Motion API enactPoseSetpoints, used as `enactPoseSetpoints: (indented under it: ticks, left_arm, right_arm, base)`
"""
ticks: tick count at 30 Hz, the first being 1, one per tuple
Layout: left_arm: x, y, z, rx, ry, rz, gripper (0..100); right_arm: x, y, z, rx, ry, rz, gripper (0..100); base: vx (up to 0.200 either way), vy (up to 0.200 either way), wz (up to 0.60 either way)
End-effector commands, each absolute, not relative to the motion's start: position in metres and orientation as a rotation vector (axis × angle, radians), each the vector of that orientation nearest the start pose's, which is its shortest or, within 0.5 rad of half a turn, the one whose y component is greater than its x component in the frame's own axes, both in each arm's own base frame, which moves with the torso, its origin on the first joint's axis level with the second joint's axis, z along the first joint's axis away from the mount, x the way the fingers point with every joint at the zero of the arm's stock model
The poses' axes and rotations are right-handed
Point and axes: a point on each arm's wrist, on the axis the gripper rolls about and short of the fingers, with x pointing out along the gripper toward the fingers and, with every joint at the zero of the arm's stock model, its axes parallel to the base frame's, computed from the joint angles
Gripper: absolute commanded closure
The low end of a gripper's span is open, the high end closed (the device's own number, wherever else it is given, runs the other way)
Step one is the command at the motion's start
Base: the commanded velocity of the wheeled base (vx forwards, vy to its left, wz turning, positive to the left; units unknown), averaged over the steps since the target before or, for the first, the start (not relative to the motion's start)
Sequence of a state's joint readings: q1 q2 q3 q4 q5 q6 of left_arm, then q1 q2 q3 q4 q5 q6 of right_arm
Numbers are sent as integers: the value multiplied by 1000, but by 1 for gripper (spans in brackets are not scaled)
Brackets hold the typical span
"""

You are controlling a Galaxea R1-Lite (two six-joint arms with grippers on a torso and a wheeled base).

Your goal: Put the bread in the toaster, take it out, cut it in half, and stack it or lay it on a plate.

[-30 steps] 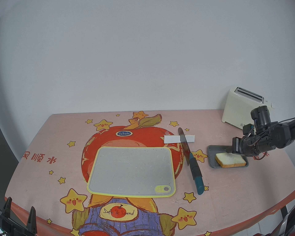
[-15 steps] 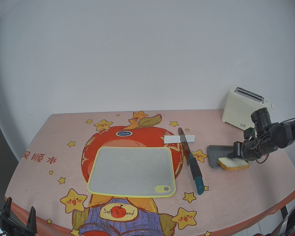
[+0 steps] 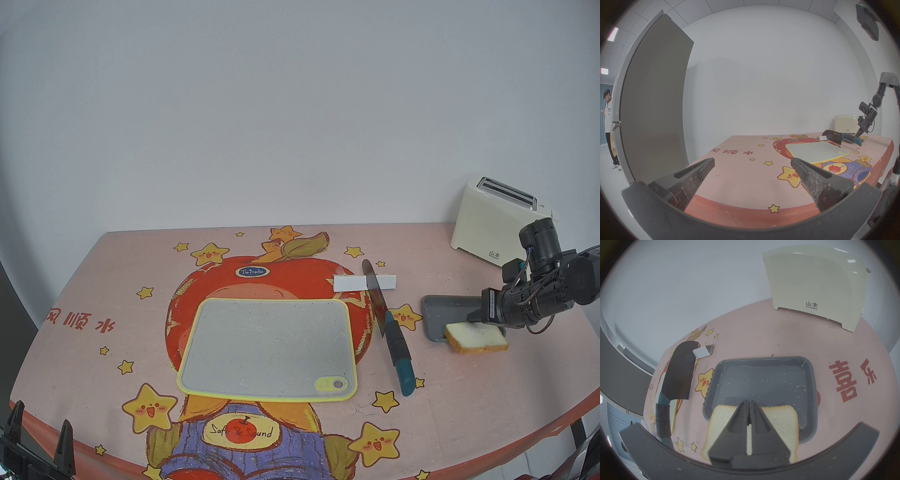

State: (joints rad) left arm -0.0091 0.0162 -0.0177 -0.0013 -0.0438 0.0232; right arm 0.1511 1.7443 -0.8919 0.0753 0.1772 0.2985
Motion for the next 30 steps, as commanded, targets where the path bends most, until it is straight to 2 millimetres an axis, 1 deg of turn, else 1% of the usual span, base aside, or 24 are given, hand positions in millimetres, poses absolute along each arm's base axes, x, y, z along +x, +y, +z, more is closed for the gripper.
enactPoseSetpoints:
  ticks: [1,4,14,20,26,30]
  left_arm:
    - [-22,-1,76,23,6,-52,0]
    - [-22,-1,76,23,6,-54,0]
    - [-22,-1,76,23,6,-54,0]
    - [-22,-1,76,23,6,-54,0]
    - [-22,-1,76,24,5,-52,0]
    - [-22,-1,76,23,6,-54,0]
  right_arm:
    - [278,47,146,296,922,171,100]
    - [278,47,152,299,898,174,100]
    - [280,46,151,301,895,172,100]
    - [266,45,156,298,895,178,100]
    - [254,47,147,291,934,185,100]
    - [254,47,144,290,943,185,100]
  base:
    - [0,0,0]
    - [0,0,0]
    - [0,0,0]
    - [0,0,0]
    - [0,0,0]
    - [0,0,0]
